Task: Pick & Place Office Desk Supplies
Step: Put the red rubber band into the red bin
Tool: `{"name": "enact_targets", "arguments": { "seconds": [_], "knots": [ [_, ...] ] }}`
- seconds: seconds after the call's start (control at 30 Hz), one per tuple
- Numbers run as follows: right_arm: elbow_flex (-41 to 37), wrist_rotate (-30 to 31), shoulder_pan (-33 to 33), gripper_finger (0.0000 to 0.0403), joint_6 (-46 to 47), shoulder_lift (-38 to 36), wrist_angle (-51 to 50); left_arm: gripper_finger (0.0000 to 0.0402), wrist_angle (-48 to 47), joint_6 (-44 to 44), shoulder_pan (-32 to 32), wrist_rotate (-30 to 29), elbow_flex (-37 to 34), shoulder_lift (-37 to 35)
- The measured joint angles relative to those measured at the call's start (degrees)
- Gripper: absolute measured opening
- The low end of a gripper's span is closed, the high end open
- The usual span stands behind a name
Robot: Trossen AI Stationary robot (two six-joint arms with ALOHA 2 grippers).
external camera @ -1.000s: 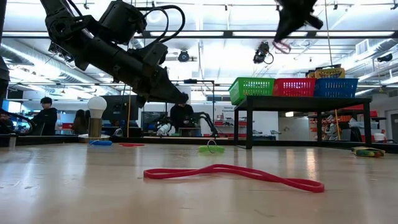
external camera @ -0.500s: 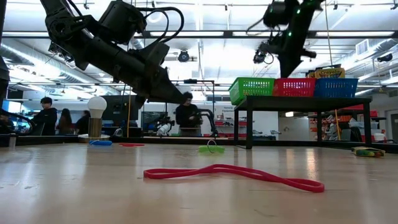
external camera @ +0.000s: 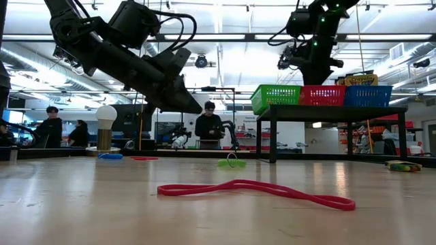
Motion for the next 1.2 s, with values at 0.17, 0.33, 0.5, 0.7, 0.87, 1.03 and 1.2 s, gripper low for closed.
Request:
{"name": "enact_targets", "arguments": {
  "seconds": [0.17,0.33,0.5,0.7,0.87,1.03,1.2],
  "knots": [
    [0.0,-0.97,0.69,0.0159,-4.71,-3.72,-0.15,0.0008,-1.41,-2.92,1.94,-1.2,0.27,-0.21],
    [0.0,-2.28,5.69,0.0081,-6.96,-10.64,0.81,0.0008,-17.2,-3.8,5.05,0.96,6.11,-1.74],
    [-0.34,-5.29,13.38,0.0008,-6.28,-14.43,1.69,0.0008,-31.17,2.01,7.97,2.56,13.64,-2.62],
    [-12.56,-5.25,24.34,0.0022,-5.73,-20.29,20.7,0.0023,-45.27,-8.75,13.67,1.15,20.03,-3.13],
    [-23.25,-4.87,32.9,0.0006,0.5,-25.02,34.94,0.0032,-53.92,-6.86,17.22,1.77,21.27,-3.13],
    [-27.96,0.04,41.3,0.0007,4.5,-27.12,43.67,0.0017,-63.36,-7.56,20.43,3.92,21.24,-3.13],
    [-28.09,7.34,46.34,0.0008,4.65,-26.46,43.85,0.0022,-64.54,-1.82,22.57,4.35,21.24,-2.93]
  ]
}}
